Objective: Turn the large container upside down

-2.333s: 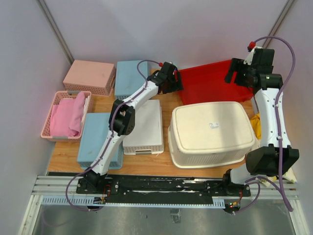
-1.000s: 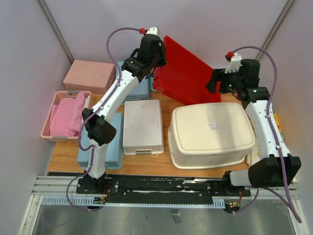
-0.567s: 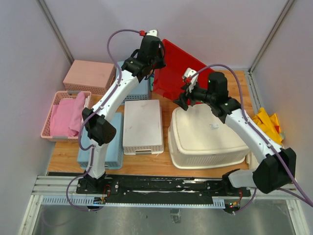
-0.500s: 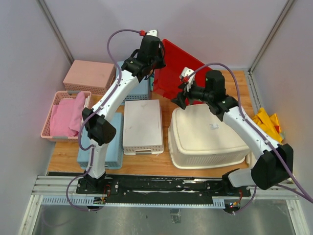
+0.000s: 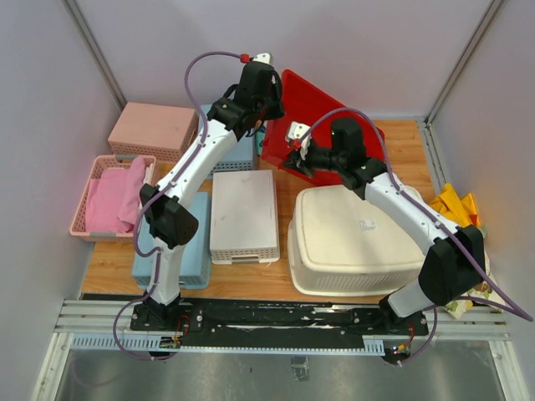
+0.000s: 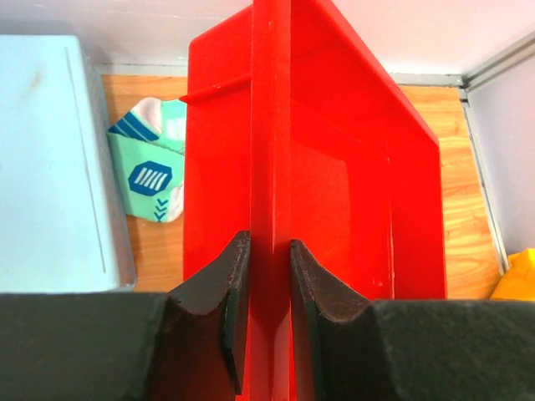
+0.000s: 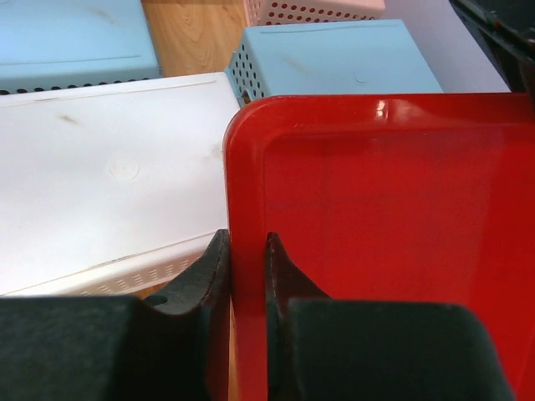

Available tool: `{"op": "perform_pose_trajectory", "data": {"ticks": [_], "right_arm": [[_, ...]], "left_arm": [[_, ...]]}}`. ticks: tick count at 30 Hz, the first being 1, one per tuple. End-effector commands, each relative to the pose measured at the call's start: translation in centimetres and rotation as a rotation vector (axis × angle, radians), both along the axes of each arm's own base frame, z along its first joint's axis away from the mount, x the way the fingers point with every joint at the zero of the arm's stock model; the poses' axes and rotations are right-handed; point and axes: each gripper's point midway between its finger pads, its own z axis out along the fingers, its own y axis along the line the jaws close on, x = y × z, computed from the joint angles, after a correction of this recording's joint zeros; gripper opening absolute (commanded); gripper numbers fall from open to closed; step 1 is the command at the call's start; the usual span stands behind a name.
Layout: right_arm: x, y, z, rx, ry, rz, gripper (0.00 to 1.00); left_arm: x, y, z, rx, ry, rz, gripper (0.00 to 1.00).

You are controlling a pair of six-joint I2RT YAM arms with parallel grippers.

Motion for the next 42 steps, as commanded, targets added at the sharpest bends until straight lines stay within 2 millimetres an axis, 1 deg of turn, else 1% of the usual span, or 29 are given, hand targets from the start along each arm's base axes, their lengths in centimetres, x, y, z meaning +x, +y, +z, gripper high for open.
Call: {"op": "perform_pose_trajectory", "data": {"ticks": [1, 2, 3, 4, 6, 7, 8, 10, 12, 14, 16, 17, 19, 20, 21, 22, 26, 28, 31, 32, 34, 38, 42], "right_arm": [[0.3, 0.6, 2.8, 0.026, -0.074, 0.015, 0.01], [0.6, 0.6, 3.2, 0.028, -0.088, 0.008, 0.01], [0.9, 0.5, 3.5, 0.031, -0.102, -0.001, 0.00], [1.1, 0.5, 4.0, 0.038, -0.116, -0.010, 0.00], [1.6, 0.6, 5.2, 0.067, -0.152, -0.029, 0.00], [1.9, 0.5, 5.8, 0.085, -0.170, -0.040, 0.00], [2.2, 0.5, 6.6, 0.110, -0.187, -0.055, 0.00], [3.1, 0.1, 8.2, 0.176, -0.214, -0.102, 0.00], [4.0, -0.7, 10.2, 0.275, -0.252, -0.163, 0.00], [4.7, -1.7, 12.4, 0.399, -0.291, -0.215, 0.00], [5.2, -2.6, 14.7, 0.529, -0.323, -0.251, 0.00], [5.4, -3.1, 15.5, 0.587, -0.326, -0.268, 0.00], [5.8, -4.0, 17.3, 0.730, -0.325, -0.290, 0.00], [5.9, -4.7, 18.8, 0.815, -0.361, -0.292, 0.00], [6.0, -5.4, 19.8, 0.893, -0.377, -0.295, 0.00], [6.2, -6.1, 20.5, 0.969, -0.387, -0.307, 0.00], [6.7, -7.9, 22.8, 1.227, -0.404, -0.277, 0.00], [7.2, -8.1, 23.2, 1.294, -0.364, -0.256, 0.00], [7.9, -8.3, 22.4, 1.356, -0.288, -0.249, 0.00], [8.0, -8.1, 22.1, 1.365, -0.261, -0.238, 0.00], [7.5, -7.0, 22.0, 1.340, -0.230, -0.174, 0.00], [6.2, -5.5, 22.8, 1.295, -0.227, -0.068, 0.00], [6.0, -4.5, 22.7, 1.265, -0.212, -0.015, 0.00]], "left_arm": [[-1.8, -0.1, 6.5, -0.094, -0.116, -0.036, 0.00], [-2.1, 0.1, 7.3, -0.102, -0.129, -0.035, 0.02], [-2.4, 0.2, 8.1, -0.110, -0.141, -0.033, 0.08], [-2.7, 0.4, 9.0, -0.121, -0.158, -0.033, 0.17], [-3.4, 1.1, 11.0, -0.140, -0.193, -0.025, 0.40], [-3.7, 1.4, 11.9, -0.150, -0.209, -0.020, 0.50], [-4.1, 1.8, 12.8, -0.158, -0.226, -0.016, 0.57], [-4.9, 2.6, 14.6, -0.177, -0.259, -0.005, 0.68], [-5.7, 3.2, 15.9, -0.193, -0.282, 0.002, 0.74], [-6.7, 3.9, 17.2, -0.209, -0.309, 0.005, 0.76], [-7.4, 4.6, 17.9, -0.215, -0.325, 0.015, 0.77], [-7.7, 5.0, 17.9, -0.213, -0.327, 0.021, 0.77], [-8.2, 5.6, 17.8, -0.206, -0.327, 0.033, 0.77], [-8.5, 5.9, 18.0, -0.207, -0.331, 0.038, 0.77], [-8.7, 6.1, 17.7, -0.200, -0.326, 0.039, 0.78], [-8.8, 6.2, 17.5, -0.195, -0.323, 0.039, 0.78], [-9.4, 6.4, 16.3, -0.184, -0.295, 0.032, 0.78], [-9.6, 6.2, 15.1, -0.178, -0.267, 0.023, 0.77], [-9.7, 5.9, 13.4, -0.176, -0.231, 0.011, 0.78], [-9.8, 5.8, 12.8, -0.174, -0.220, 0.006, 0.77], [-9.8, 5.7, 11.9, -0.169, -0.204, -0.001, 0.77], [-9.7, 5.7, 11.0, -0.157, -0.190, 0.002, 0.77], [-9.7, 6.4, 10.7, -0.146, -0.192, 0.039, 0.78]]}}
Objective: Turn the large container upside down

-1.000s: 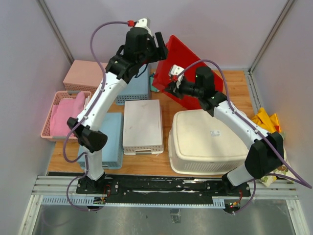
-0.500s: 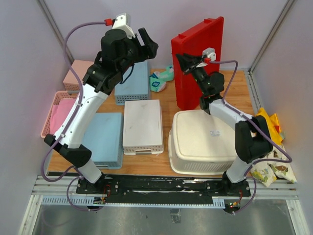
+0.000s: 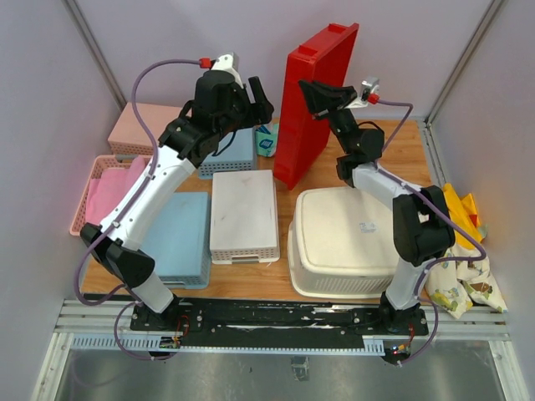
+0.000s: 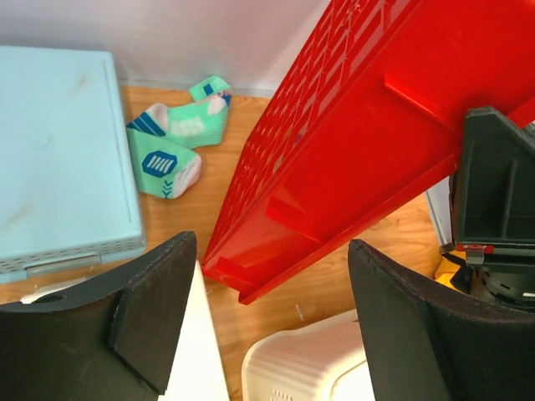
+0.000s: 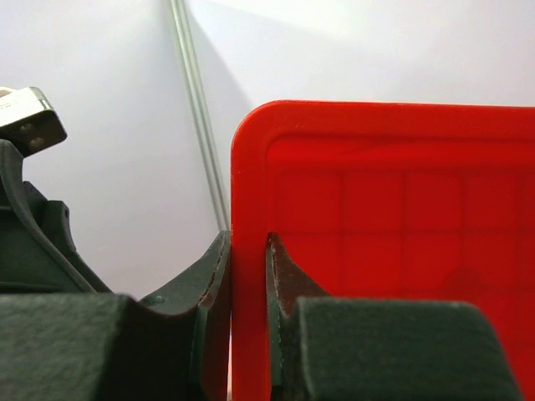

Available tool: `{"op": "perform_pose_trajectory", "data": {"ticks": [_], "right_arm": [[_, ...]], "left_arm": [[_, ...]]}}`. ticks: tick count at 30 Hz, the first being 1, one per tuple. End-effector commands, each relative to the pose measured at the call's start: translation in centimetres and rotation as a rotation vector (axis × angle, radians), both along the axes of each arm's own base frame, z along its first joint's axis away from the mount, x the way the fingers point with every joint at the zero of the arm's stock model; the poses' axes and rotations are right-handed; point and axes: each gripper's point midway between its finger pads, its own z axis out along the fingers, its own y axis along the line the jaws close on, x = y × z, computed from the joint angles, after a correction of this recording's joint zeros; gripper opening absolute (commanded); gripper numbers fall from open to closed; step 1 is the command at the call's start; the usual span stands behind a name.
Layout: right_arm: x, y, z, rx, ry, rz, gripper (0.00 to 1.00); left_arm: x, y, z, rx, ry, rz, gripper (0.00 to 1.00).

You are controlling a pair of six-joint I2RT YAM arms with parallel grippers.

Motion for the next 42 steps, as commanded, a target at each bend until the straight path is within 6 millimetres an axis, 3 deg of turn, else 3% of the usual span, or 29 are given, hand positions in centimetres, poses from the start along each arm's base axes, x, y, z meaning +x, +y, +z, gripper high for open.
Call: {"op": "perform_pose_trajectory", "data": {"ticks": [1, 8, 13, 16, 19, 27, 32, 40, 42], "right_arm": [[-3.5, 0.5, 4.3, 0.027, -0.178, 0.111, 0.00], [-3.5, 0.5, 1.0, -0.019, -0.106, 0.122, 0.00], [-4.9, 0.0, -0.7, -0.066, -0.083, 0.114, 0.00], [-5.9, -0.4, -2.0, -0.089, -0.063, 0.102, 0.00], [-6.5, -0.5, -3.5, -0.109, -0.035, 0.101, 0.00], [-7.8, -0.7, -6.1, -0.161, 0.000, 0.104, 0.00], [-7.9, -0.6, -6.9, -0.174, 0.014, 0.117, 0.00], [-7.8, -0.6, -7.8, -0.166, 0.050, 0.130, 0.01], [-7.9, -0.6, -7.7, -0.155, 0.059, 0.137, 0.08]], "left_arm": [[-1.0, 1.4, 3.3, -0.045, -0.081, 0.042, 0.78], [-1.2, 3.1, 3.7, -0.064, -0.074, 0.063, 0.78], [-1.7, 2.8, 6.1, -0.103, -0.113, 0.009, 0.87], [-2.1, 1.5, 7.9, -0.122, -0.142, -0.071, 0.93], [-1.4, -0.2, 8.2, -0.137, -0.136, -0.135, 0.95], [0.0, -4.1, 7.5, -0.182, -0.087, -0.275, 0.95], [0.1, -6.1, 5.6, -0.199, -0.026, -0.359, 0.94], [-1.4, -8.8, 4.7, -0.263, 0.031, -0.529, 0.90], [-1.6, -9.3, 4.3, -0.285, 0.046, -0.555, 0.88]]}}
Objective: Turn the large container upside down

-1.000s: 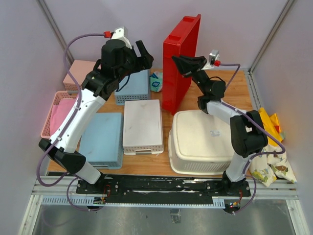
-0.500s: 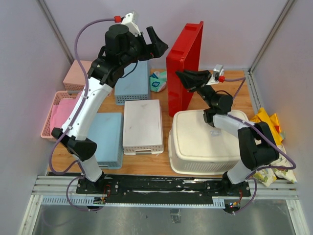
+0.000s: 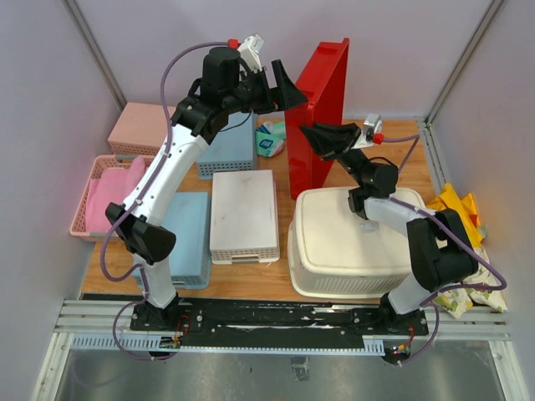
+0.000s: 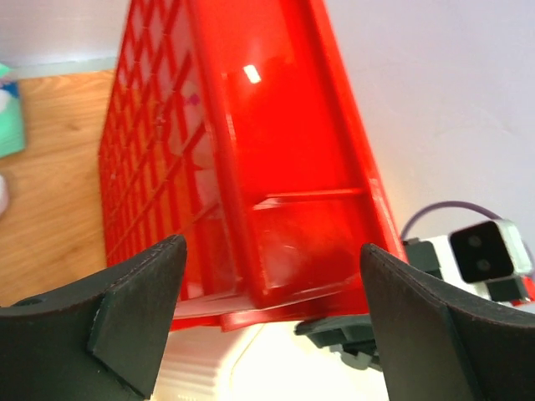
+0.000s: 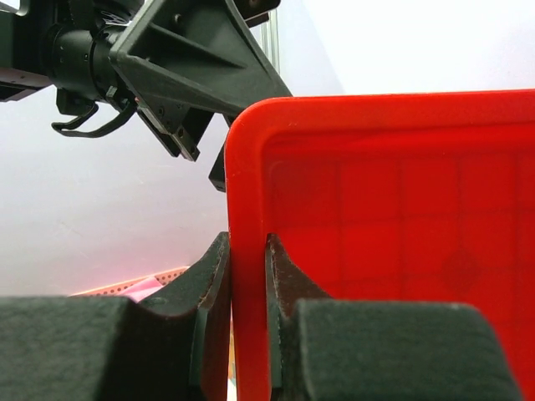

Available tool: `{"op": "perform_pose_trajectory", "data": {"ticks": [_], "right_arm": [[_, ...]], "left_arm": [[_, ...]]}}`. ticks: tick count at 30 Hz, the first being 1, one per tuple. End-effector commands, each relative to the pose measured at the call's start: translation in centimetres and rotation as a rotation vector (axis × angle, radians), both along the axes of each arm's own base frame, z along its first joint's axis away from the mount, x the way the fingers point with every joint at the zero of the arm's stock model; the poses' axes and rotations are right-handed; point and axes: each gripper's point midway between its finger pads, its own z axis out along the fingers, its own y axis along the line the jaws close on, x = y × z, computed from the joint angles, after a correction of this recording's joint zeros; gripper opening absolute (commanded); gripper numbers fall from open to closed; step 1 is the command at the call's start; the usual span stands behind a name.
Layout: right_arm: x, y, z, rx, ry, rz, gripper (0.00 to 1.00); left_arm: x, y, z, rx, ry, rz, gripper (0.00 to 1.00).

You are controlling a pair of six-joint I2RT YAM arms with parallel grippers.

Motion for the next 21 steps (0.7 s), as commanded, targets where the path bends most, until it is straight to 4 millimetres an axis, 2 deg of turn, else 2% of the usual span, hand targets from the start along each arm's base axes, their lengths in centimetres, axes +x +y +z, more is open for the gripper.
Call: {"op": "perform_pose_trajectory", "data": {"ticks": [1, 2, 4, 7, 12, 17, 21], "right_arm": [[0.9, -0.8, -1.9, 0.028, 0.110, -0.006, 0.14], [0.8, -0.9, -1.8, 0.033, 0.114, -0.007, 0.21], [0.5, -1.3, -1.6, 0.048, 0.121, -0.015, 0.41], [-0.3, -1.9, -1.3, 0.064, 0.121, -0.030, 0.53], [-1.7, -3.2, -0.5, 0.098, 0.118, -0.051, 0.59], [-3.3, -5.1, 2.4, 0.143, 0.082, -0.041, 0.60], [-2.8, -7.5, 4.9, 0.234, 0.212, 0.032, 0.57]], "left_arm": [[-1.6, -1.5, 1.5, -0.078, -0.011, -0.122, 0.87], [-1.6, -1.5, 1.5, -0.079, -0.011, -0.123, 0.86], [-1.5, -1.5, 0.9, -0.072, 0.000, -0.122, 0.85], [-1.4, -1.6, -0.3, -0.058, 0.022, -0.122, 0.84], [-1.2, -1.8, -1.8, -0.047, 0.048, -0.125, 0.83], [-1.3, -1.9, -2.1, -0.043, 0.053, -0.130, 0.83], [-1.5, -2.3, -2.5, -0.037, 0.059, -0.142, 0.83]]}}
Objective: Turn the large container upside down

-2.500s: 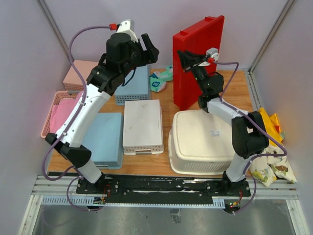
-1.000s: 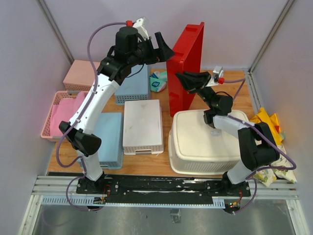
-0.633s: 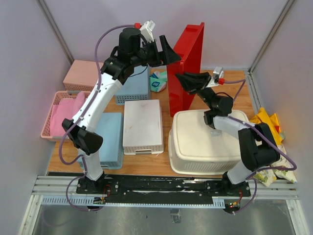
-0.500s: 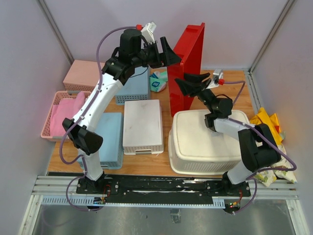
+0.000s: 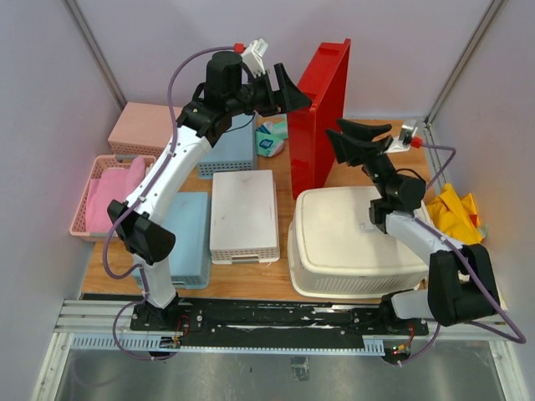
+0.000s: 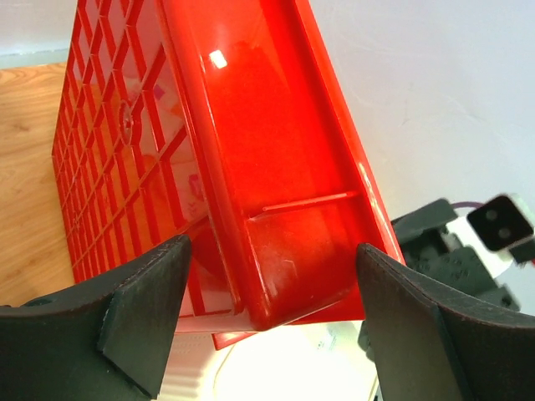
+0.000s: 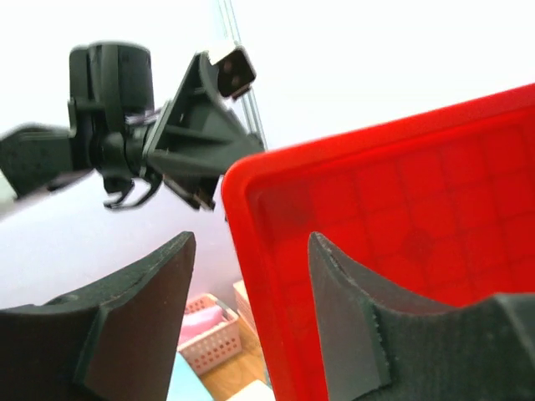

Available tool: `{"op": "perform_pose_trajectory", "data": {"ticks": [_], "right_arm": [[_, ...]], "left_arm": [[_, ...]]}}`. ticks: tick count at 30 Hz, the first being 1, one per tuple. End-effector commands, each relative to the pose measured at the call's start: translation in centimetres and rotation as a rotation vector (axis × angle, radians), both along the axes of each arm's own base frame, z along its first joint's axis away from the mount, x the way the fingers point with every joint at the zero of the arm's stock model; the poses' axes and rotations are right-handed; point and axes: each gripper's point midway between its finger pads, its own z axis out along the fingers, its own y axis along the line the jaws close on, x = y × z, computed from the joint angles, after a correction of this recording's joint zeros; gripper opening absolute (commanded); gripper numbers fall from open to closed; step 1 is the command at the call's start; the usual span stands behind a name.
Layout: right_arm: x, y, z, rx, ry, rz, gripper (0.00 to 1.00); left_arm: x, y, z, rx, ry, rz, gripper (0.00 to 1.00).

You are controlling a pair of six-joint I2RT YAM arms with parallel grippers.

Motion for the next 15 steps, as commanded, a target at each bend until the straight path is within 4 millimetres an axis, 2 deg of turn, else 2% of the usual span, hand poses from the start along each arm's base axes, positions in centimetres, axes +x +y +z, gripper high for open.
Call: {"op": "perform_pose_trajectory", "data": {"ticks": [1, 2, 5, 7, 10, 15], "right_arm": [[1.2, -2.7, 2.5, 0.130, 0.208, 0.102, 0.56], [1.9, -3.1, 3.5, 0.134, 0.285, 0.129, 0.55], [4.4, -3.5, 3.0, 0.066, 0.564, 0.108, 0.59], [4.7, -4.0, 3.2, 0.057, 0.636, 0.054, 0.65], [5.1, -4.7, 3.4, 0.076, 0.732, 0.004, 0.68], [5.7, -5.9, 2.6, 0.094, 0.920, -0.093, 0.71]], "left_arm": [[-1.0, -0.7, -2.0, 0.040, 0.041, -0.043, 0.83], [-1.1, -0.8, -2.1, 0.042, 0.041, -0.050, 0.83], [-1.4, -1.2, -2.5, 0.051, 0.041, -0.059, 0.83], [-1.5, -1.4, -2.6, 0.054, 0.039, -0.062, 0.83], [-1.7, -1.7, -2.4, 0.053, 0.032, -0.069, 0.83], [-2.1, -2.6, -2.5, 0.055, 0.029, -0.090, 0.83]]}}
